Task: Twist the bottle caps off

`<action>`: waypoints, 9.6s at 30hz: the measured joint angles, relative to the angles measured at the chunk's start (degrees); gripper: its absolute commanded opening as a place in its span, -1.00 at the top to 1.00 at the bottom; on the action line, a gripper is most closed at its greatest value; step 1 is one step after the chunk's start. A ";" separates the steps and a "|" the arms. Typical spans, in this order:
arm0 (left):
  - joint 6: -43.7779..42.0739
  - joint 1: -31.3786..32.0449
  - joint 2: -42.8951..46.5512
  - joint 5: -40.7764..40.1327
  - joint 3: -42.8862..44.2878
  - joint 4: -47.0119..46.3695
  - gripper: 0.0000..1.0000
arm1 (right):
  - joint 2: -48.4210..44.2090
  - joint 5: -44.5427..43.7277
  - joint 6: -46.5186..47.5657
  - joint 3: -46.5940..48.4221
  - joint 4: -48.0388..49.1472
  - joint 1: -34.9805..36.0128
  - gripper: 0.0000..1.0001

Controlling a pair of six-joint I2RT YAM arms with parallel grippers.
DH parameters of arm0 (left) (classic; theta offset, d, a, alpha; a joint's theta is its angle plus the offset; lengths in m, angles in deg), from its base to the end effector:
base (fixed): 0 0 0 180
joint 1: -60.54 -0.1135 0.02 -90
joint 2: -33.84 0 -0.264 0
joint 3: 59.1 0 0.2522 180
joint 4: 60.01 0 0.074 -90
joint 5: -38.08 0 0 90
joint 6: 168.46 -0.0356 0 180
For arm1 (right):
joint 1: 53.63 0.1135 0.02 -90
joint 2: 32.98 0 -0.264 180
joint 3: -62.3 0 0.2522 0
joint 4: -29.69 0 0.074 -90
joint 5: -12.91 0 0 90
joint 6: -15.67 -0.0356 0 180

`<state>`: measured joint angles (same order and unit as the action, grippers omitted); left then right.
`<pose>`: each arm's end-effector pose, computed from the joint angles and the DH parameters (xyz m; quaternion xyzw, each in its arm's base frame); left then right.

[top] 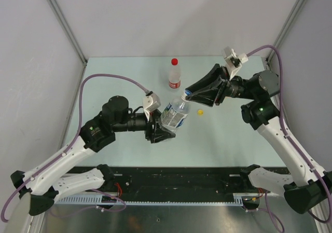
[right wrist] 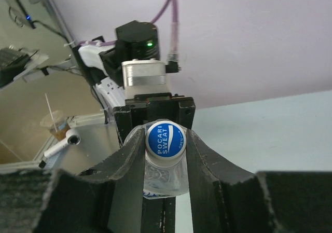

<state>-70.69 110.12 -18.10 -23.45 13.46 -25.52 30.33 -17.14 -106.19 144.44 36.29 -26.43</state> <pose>0.1138 -0.1599 0.3849 0.4139 0.6588 -0.4566 0.4314 0.1843 0.1294 0.4702 -0.4032 0.4795 0.5931 0.5057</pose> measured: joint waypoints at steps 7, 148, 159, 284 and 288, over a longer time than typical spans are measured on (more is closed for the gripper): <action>1.84 -1.09 -0.20 13.88 0.00 -2.58 0.77 | -2.95 4.90 2.21 0.00 2.51 1.20 1.00; -12.63 13.94 -19.54 -67.69 -0.50 4.42 0.86 | 15.63 -10.10 -7.72 -1.07 -22.77 -8.20 1.00; -9.81 2.51 -9.64 -32.41 -0.96 3.45 0.83 | 11.43 -3.82 -7.17 -1.07 -12.74 -8.00 1.00; -13.75 15.93 -20.55 -68.98 7.45 13.25 0.76 | 12.55 -10.56 -2.67 4.42 -29.73 -6.05 0.93; -13.11 15.61 -20.22 -67.38 7.45 12.96 0.77 | 12.55 -10.29 -2.62 4.42 -29.03 -6.05 1.00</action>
<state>-83.81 125.72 -38.32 -90.83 20.92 -12.56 42.87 -27.44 -108.81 148.86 7.27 -32.48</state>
